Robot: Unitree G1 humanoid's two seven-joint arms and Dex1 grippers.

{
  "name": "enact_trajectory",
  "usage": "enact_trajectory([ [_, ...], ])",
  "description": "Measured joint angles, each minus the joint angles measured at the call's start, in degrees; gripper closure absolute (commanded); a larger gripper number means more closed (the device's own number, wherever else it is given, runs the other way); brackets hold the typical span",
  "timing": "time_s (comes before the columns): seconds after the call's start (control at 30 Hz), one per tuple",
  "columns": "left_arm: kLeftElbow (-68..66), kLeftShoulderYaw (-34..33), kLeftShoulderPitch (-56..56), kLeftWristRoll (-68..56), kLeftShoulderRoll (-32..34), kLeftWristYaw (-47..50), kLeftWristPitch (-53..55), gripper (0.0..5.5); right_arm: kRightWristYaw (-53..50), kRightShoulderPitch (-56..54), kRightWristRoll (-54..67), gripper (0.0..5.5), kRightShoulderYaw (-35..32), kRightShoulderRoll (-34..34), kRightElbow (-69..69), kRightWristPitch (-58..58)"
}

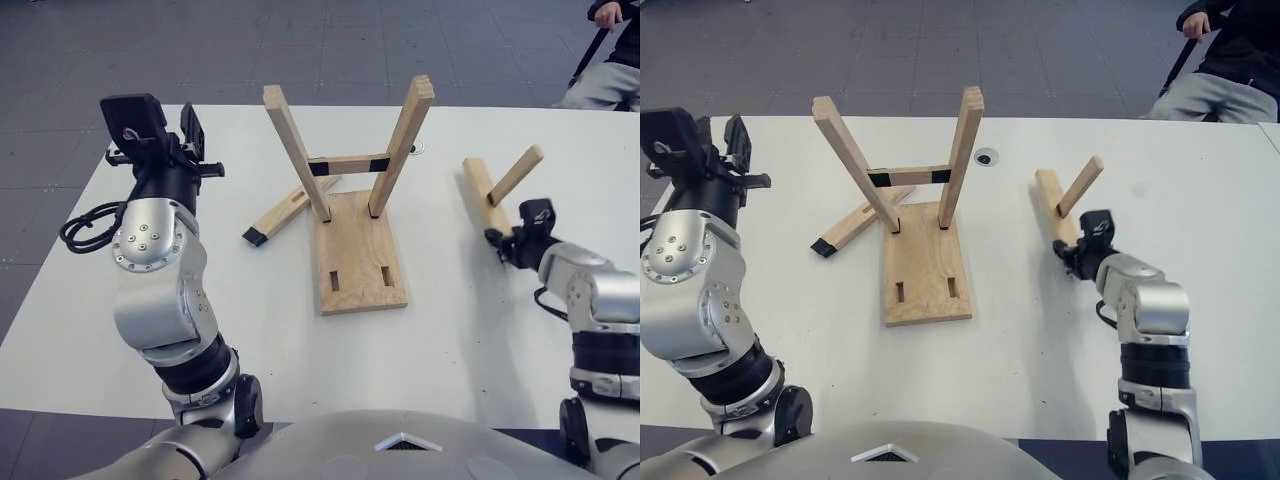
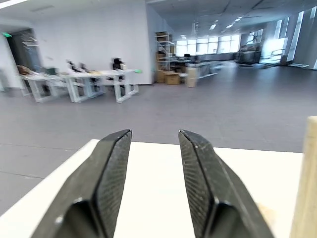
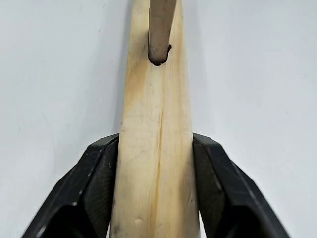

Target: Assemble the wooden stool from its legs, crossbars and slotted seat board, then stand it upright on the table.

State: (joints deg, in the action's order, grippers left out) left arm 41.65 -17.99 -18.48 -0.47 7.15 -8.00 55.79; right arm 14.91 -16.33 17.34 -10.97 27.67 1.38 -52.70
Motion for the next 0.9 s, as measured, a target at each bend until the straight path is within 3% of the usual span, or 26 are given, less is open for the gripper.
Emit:
enact_trajectory([
  [0.13, -1.1, -11.8, -8.7, -15.8, 3.6, -8.5, 6.1, 2.58, 0.6, -15.9, 7.1, 3.44, -8.5, 0.0, 0.2, 1.1],
  [0.3, -8.0, -28.5, -22.7, -44.9, 4.0, -16.6, 23.9, 1.72, 5.7, -30.9, 21.7, 3.44, -13.1, -2.0, 1.5, -0.9],
  [0.4, -18.6, -34.3, -29.7, -66.9, 4.0, -17.4, 29.8, 1.24, 11.0, -34.5, 35.5, 3.45, -13.0, -6.5, 2.6, -7.2],
  [0.5, -26.4, -33.2, -31.2, -82.8, 4.4, -10.1, 25.7, 1.03, 14.4, -36.2, 45.7, 3.45, -12.4, -8.8, 3.2, -11.6],
  [0.67, -32.5, -22.4, -30.4, -108.7, 9.8, 5.3, 11.1, 1.03, 20.0, -36.6, 59.7, 3.45, -10.0, -9.4, 4.5, -16.8],
  [0.9, -31.1, -13.5, -26.1, -112.4, 13.3, 11.1, 1.4, 1.03, 17.6, -36.7, 64.7, 3.45, -4.9, -11.0, 6.7, -15.5],
])
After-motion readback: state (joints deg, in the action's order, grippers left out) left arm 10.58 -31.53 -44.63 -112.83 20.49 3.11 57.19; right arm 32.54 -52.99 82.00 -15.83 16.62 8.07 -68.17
